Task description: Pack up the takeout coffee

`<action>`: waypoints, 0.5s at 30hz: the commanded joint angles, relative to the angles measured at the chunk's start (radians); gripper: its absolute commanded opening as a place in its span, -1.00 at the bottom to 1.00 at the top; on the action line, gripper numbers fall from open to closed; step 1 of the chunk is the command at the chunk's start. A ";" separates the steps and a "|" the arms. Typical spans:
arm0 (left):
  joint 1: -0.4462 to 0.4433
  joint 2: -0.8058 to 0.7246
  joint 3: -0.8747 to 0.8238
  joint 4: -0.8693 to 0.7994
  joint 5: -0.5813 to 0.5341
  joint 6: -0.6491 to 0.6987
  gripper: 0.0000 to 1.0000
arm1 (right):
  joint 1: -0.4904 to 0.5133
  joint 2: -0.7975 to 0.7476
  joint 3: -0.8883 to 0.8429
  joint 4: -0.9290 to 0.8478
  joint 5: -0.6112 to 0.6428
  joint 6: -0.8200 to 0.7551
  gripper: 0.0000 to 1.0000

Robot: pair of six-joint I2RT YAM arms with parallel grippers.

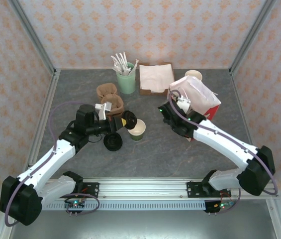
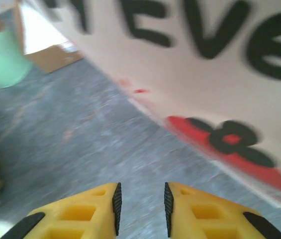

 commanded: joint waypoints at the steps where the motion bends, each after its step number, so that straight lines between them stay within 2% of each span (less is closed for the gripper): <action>1: 0.009 0.007 -0.012 0.068 0.039 -0.022 -0.83 | 0.000 -0.040 -0.017 0.103 -0.204 0.021 -0.37; 5: 0.009 0.021 -0.015 0.071 0.048 -0.021 -0.82 | 0.004 -0.059 -0.053 0.201 -0.362 0.081 -0.34; 8: 0.009 0.033 -0.025 0.084 0.054 -0.030 -0.82 | 0.009 -0.058 -0.072 0.263 -0.436 0.122 -0.32; 15: 0.010 0.068 -0.030 0.090 0.086 -0.021 -0.81 | 0.045 0.000 -0.065 0.353 -0.501 0.154 -0.26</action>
